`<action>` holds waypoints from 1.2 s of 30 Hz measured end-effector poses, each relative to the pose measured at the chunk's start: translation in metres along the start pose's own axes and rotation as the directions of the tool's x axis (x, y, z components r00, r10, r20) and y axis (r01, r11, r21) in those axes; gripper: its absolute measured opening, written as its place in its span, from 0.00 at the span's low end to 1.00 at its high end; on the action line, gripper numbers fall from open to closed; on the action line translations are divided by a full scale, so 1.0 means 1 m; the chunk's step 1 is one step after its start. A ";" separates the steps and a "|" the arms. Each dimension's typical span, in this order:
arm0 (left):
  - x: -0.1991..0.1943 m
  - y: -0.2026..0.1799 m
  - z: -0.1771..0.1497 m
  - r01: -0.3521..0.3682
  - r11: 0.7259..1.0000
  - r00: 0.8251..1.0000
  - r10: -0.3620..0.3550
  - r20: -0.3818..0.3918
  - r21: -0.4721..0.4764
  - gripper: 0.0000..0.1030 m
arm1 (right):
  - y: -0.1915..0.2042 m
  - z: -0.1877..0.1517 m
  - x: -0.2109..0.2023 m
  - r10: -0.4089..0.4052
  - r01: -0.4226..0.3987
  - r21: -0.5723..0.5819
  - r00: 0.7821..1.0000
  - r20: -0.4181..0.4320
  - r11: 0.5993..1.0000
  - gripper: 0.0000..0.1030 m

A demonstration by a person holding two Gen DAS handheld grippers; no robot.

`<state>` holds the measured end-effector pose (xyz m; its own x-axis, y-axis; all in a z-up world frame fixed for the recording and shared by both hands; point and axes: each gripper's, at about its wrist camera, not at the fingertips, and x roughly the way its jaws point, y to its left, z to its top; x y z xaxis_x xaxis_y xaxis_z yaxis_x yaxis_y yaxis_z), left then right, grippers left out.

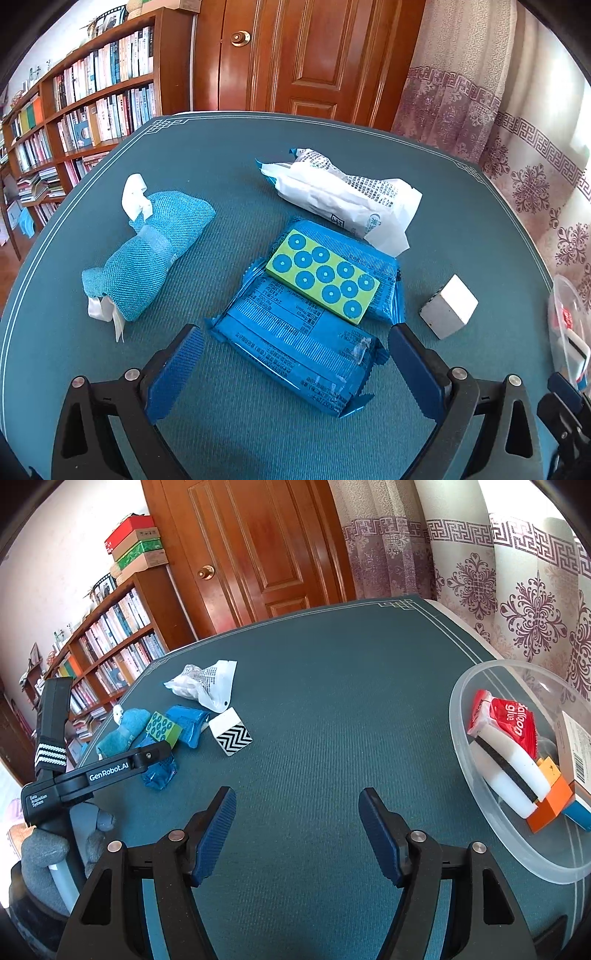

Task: Organize objects
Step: 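Move the left tool toward the blue wrapped packet on the table, then close the left tool on the blue wrapped packet and lift it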

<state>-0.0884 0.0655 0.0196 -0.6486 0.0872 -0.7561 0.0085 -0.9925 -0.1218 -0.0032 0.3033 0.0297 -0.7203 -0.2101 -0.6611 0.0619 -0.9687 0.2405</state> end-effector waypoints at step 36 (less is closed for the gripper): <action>-0.033 0.059 -0.034 -0.024 0.994 0.998 0.018 -0.059 -0.106 0.99 | 0.017 -0.016 0.005 0.049 -0.049 -0.009 0.998 -0.032 0.999 0.68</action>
<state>-0.0403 0.0068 0.0155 -0.6019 0.0742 -0.7951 0.1047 -0.9797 -0.1707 0.0050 0.2836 0.0188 -0.6939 -0.2612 -0.6711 0.1035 -0.9584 0.2660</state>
